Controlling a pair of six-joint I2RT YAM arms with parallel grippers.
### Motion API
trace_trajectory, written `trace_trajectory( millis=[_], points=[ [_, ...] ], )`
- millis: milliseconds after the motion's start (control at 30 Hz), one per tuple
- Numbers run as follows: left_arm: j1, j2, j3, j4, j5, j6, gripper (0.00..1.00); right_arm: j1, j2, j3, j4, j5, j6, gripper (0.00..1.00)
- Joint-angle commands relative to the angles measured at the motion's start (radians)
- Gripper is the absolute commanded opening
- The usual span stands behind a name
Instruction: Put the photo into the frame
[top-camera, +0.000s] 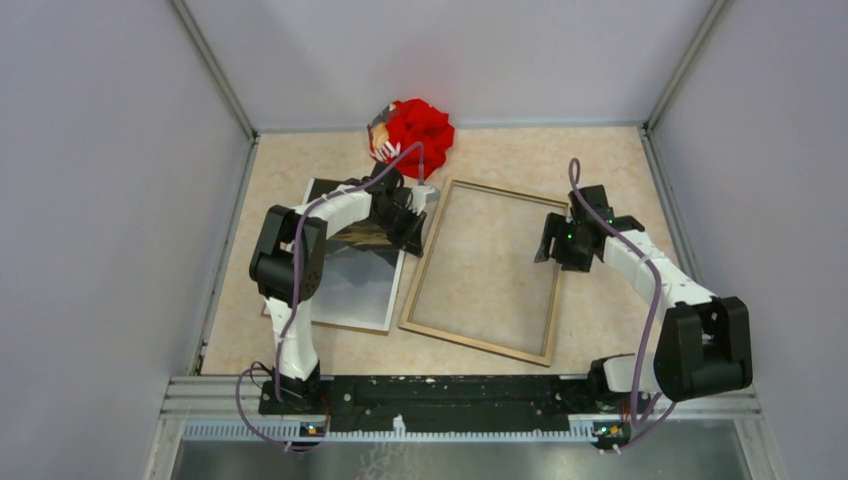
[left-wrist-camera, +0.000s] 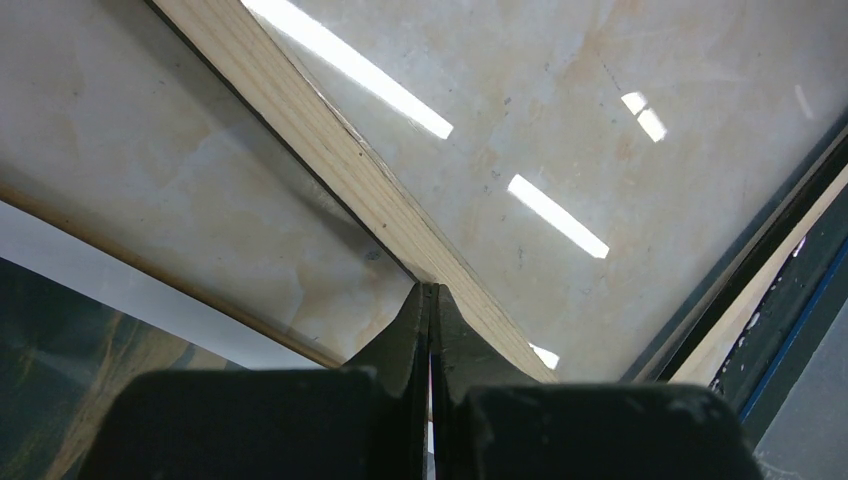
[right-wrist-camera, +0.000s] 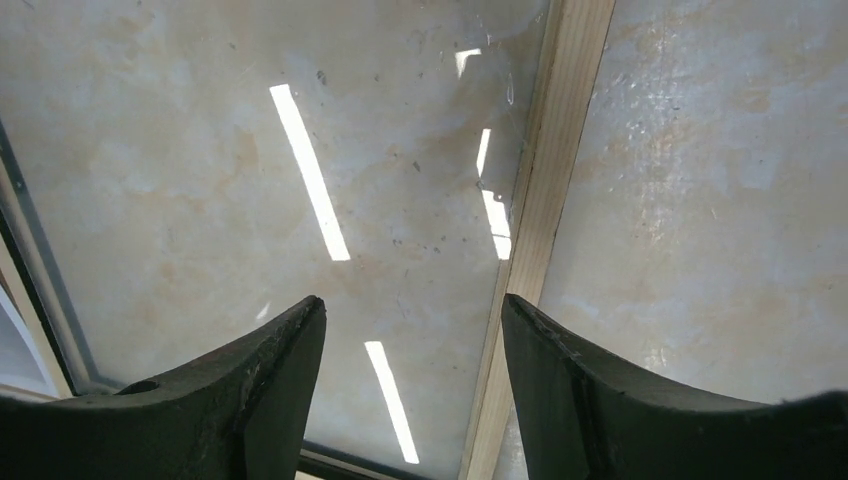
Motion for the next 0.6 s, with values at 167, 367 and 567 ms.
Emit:
trace_trajectory(
  millis=[167, 367, 567],
  points=[
    [-0.014, 0.042, 0.016, -0.028, -0.012, 0.023, 0.00, 0.017, -0.081, 0.004, 0.012, 0.042, -0.009, 0.64],
    [-0.014, 0.041, 0.018, -0.032, -0.014, 0.023, 0.00, 0.015, -0.085, -0.011, 0.022, 0.069, 0.022, 0.63],
    [-0.012, 0.029, 0.009, -0.033, -0.014, 0.030, 0.00, -0.071, -0.094, -0.050, 0.088, 0.106, 0.082, 0.64]
  ],
)
